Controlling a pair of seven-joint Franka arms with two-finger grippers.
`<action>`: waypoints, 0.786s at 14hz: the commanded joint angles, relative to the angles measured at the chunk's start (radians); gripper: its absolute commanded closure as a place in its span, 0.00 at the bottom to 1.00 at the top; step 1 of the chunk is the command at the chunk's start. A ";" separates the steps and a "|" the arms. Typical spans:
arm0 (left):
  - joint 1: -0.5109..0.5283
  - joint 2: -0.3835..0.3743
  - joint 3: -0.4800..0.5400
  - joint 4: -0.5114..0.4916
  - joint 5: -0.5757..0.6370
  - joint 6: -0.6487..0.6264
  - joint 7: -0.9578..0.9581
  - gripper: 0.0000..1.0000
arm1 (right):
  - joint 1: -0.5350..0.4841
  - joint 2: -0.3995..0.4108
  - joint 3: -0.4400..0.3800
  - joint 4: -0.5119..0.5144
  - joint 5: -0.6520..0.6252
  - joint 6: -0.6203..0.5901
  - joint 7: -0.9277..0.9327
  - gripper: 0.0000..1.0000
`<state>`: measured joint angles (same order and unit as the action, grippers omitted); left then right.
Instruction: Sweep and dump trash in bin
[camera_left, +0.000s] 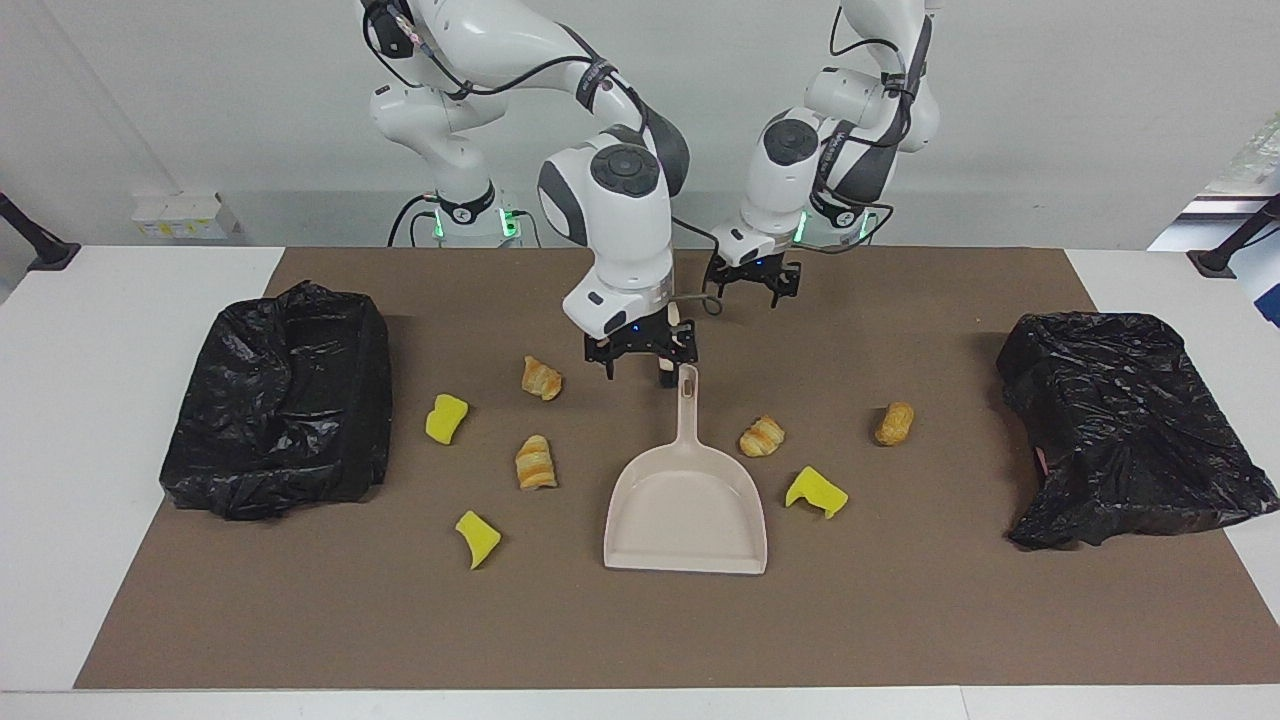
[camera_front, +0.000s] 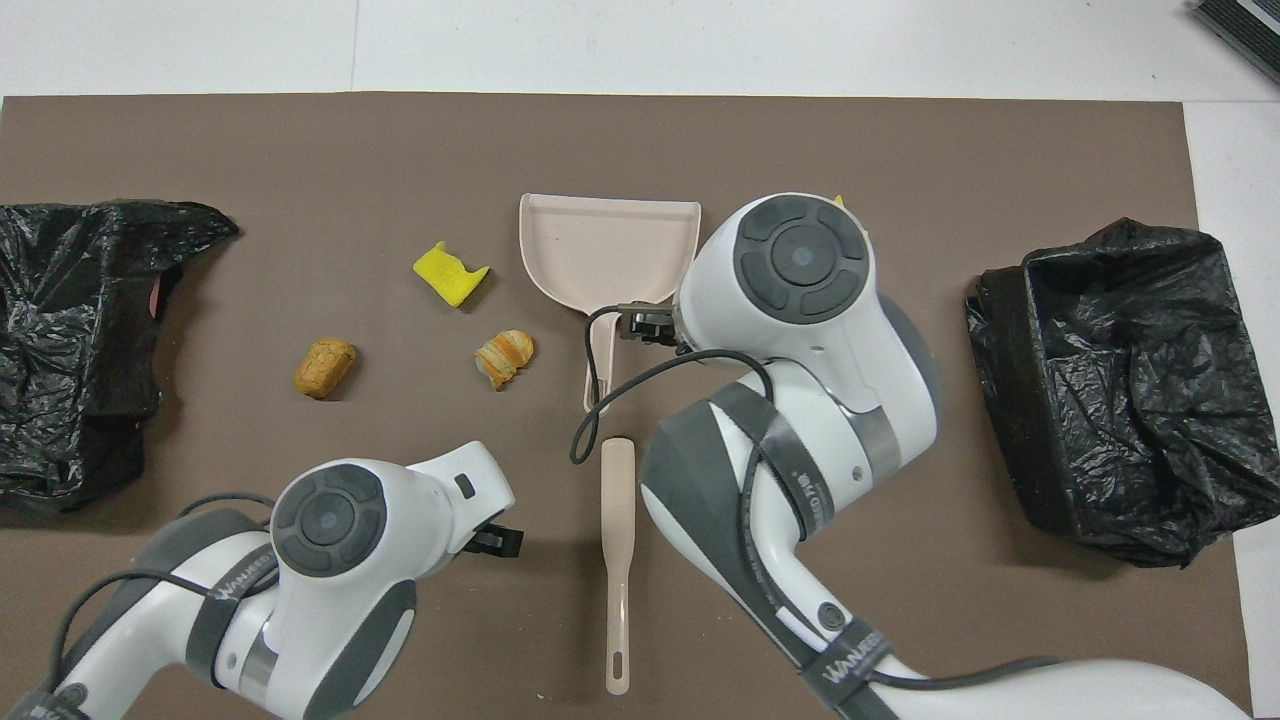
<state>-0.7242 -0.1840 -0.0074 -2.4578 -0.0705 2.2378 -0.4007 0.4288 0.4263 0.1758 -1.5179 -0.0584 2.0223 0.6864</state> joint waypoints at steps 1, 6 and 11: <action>-0.122 0.003 0.020 -0.033 -0.008 0.089 -0.134 0.00 | 0.053 0.182 -0.004 0.192 -0.070 -0.001 0.065 0.10; -0.271 0.064 0.020 -0.032 -0.008 0.221 -0.312 0.00 | 0.084 0.236 0.002 0.196 -0.083 0.021 0.068 0.20; -0.287 0.067 0.020 -0.030 -0.008 0.214 -0.336 0.29 | 0.088 0.233 -0.002 0.196 -0.084 0.012 0.076 0.61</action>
<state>-0.9901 -0.1082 -0.0068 -2.4722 -0.0706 2.4393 -0.7221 0.5177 0.6522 0.1734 -1.3410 -0.1243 2.0387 0.7355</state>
